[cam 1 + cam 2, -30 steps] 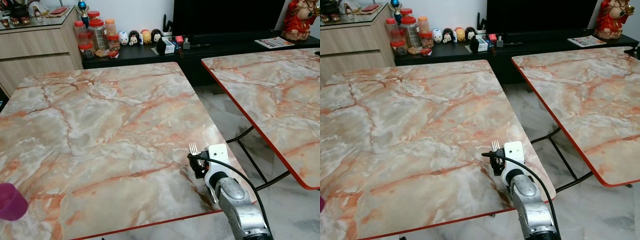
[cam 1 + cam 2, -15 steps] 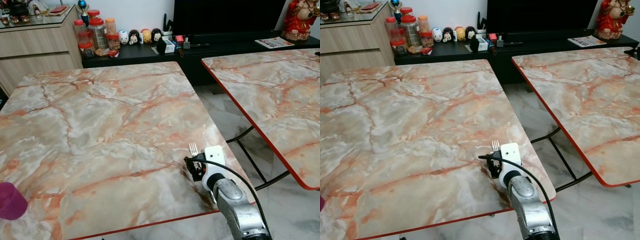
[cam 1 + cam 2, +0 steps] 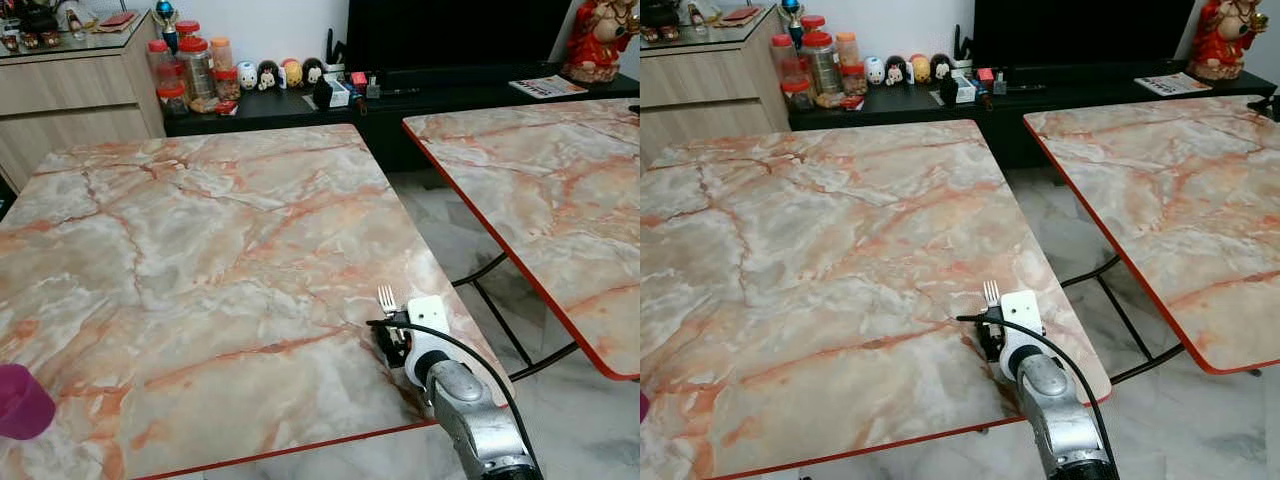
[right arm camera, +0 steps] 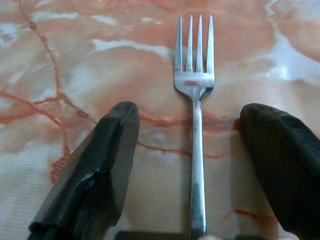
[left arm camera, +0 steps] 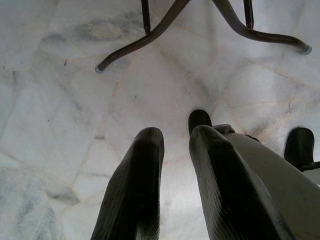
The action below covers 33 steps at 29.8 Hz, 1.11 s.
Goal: Setting the table
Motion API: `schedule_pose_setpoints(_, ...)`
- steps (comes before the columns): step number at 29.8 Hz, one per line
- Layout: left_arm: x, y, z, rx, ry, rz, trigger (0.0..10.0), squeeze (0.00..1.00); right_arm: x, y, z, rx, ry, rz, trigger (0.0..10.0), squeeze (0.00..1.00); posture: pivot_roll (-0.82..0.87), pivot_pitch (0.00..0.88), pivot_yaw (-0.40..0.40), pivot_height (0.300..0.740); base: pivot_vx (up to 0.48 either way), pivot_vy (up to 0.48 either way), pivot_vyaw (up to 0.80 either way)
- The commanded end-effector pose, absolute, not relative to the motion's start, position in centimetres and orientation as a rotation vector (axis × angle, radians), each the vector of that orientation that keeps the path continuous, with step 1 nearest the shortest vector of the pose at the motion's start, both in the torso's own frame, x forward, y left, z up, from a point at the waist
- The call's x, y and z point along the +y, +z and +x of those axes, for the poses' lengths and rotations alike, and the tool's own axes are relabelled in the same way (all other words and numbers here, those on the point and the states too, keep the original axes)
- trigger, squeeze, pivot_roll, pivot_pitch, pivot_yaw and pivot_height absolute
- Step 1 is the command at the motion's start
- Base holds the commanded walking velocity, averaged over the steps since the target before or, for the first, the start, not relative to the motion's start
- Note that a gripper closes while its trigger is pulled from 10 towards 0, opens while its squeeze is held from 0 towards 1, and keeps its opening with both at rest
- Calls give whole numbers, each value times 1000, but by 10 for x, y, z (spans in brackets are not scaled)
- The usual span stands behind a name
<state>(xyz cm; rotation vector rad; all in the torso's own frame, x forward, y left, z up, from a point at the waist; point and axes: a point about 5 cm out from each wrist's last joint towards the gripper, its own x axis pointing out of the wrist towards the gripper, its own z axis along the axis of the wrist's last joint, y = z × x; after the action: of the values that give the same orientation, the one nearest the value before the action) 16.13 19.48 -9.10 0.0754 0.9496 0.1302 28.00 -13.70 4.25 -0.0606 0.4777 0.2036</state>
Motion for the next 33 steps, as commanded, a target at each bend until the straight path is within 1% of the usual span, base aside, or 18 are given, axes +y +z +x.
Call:
schedule_pose_setpoints(1,196,-93,157,976,138,71,10000,0,-140,32,275,538,196,-81,0,0,-56,0,-8,732,0,0,0)
schedule_pose_setpoints(21,195,-93,157,980,131,70,10000,0,-141,35,277,519,185,-77,0,0,-54,0,-10,732,0,0,0)
schedule_pose_setpoints(33,196,-94,154,988,133,70,10000,0,-137,36,276,506,200,-74,0,0,-52,0,-4,732,0,0,0)
